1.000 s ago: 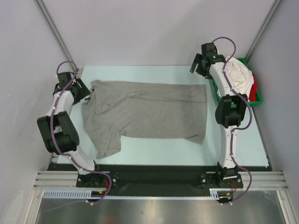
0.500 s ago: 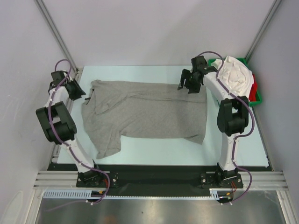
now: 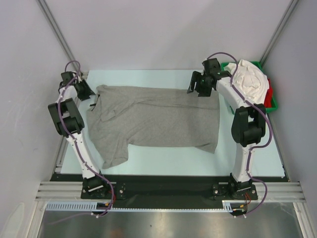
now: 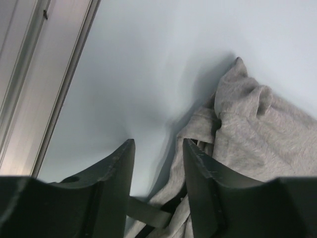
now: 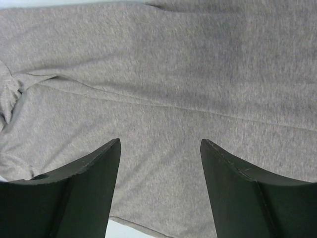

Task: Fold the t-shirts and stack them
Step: Fold the tshirt

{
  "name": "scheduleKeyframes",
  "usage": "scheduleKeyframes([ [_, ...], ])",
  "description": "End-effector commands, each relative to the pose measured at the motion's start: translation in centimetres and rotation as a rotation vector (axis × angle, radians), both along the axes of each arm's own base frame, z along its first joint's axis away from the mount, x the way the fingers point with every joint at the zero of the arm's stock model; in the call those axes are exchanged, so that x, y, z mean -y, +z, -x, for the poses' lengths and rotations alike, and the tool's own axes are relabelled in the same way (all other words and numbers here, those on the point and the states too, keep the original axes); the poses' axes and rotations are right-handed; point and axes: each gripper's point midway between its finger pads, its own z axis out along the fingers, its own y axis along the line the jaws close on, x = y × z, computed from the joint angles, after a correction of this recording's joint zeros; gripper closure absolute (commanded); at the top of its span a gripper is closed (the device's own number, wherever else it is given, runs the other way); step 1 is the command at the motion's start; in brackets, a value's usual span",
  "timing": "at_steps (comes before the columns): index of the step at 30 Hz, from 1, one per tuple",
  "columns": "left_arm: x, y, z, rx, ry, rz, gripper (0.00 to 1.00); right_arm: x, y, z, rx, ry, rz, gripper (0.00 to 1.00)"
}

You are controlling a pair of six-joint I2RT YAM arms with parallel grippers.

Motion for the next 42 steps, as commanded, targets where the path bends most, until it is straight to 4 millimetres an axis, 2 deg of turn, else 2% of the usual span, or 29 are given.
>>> scheduleKeyframes([
  [1, 0.5, 2.0, -2.0, 0.062, -0.023, 0.027, 0.53, -0.9, 2.0, -1.8, 0.074, 0.012, -0.037, 0.29],
  [6, 1.4, 0.8, -1.3, 0.022, -0.05, 0.062, 0.54, -1.8, 1.8, -3.0, 0.075, 0.015, -0.067, 0.3],
  [9, 2.0, 0.2, -0.4, 0.001, -0.066, 0.074, 0.51, -2.1, 1.3, -3.4, 0.068, 0.018, -0.077, 0.3],
  [12, 2.1, 0.4, -0.1, -0.002, -0.079, 0.07, 0.49, -2.0, 1.0, -3.4, 0.064, 0.016, -0.077, 0.3],
  [14, 2.1, 0.2, 0.3, -0.02, -0.081, 0.066, 0.5, -2.1, 0.7, -3.2, 0.057, 0.022, -0.078, 0.3],
  [17, 1.9, -0.5, 1.0, -0.072, -0.065, 0.068, 0.59, -2.0, 0.6, -3.2, 0.058, 0.019, -0.079, 0.3],
  [20, 2.2, -1.4, 1.1, -0.1, -0.07, 0.096, 0.64, -2.1, 0.5, -3.3, 0.058, 0.022, -0.087, 0.3],
  [25, 3.1, -1.6, 1.4, -0.1, -0.102, 0.126, 0.59, -2.1, 0.6, -3.5, 0.069, 0.021, -0.087, 0.3],
  [29, 3.2, -2.1, 1.5, -0.113, -0.1, 0.125, 0.62, -2.3, 0.4, -3.6, 0.065, 0.024, -0.092, 0.3],
  [33, 2.3, -2.7, 1.2, -0.129, -0.048, 0.112, 0.76, -2.4, 0.1, -3.8, 0.063, 0.025, -0.096, 0.3],
  [35, 1.9, -2.1, 0.5, -0.115, -0.019, 0.105, 0.87, -2.5, 0.1, -3.9, 0.061, 0.029, -0.097, 0.3],
  [36, 1.5, -1.3, 0.0, -0.096, -0.006, 0.094, 0.98, -2.5, 0.1, -3.9, 0.057, 0.03, -0.094, 0.3],
  [42, -1.2, 1.7, -2.0, -0.021, 0.098, -0.005, 1.0, -2.5, -0.7, -3.6, 0.032, 0.034, -0.085, 0.3],
])
